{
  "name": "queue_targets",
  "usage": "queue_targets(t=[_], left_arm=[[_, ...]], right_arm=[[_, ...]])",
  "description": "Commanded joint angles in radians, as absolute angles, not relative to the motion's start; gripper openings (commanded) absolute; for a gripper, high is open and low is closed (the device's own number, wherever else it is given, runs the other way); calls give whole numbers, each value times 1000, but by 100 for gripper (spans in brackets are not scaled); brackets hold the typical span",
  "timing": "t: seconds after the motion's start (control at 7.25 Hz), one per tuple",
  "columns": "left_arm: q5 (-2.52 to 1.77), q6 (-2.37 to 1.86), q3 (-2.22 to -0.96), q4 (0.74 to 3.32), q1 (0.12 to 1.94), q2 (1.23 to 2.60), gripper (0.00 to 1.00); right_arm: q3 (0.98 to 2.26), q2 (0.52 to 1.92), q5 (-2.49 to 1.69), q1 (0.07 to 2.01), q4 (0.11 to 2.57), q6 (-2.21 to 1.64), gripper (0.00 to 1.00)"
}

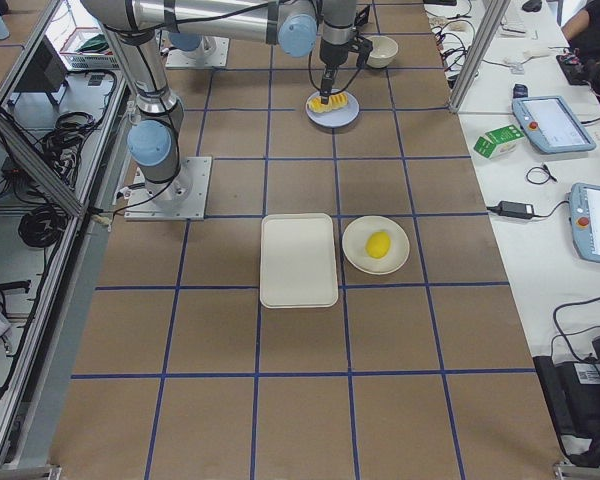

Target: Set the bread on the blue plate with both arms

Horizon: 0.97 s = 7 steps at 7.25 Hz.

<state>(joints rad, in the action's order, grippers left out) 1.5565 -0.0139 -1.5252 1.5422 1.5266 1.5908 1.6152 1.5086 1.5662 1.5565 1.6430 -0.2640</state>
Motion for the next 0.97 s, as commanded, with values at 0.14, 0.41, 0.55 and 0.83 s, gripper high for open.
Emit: queue_targets(t=[0.14,0.41,0.55,0.83], left_arm=[[1560,-14,-1526,1542,1526,1588,100],[1559,-14,-1529,1540,1526,1586,100],[1560,-14,-1532,1540,1528,1588,100],[1560,-15,-1532,1543,1528,1585,100]], right_arm=[[1623,1580,1568,1545,1626,-262,100],[1628,1604,1565,1549,1625,-262,100],[1628,1605,1536,1566,1626,-262,100],[1629,1597,1546,1591,1628,-264,100]])
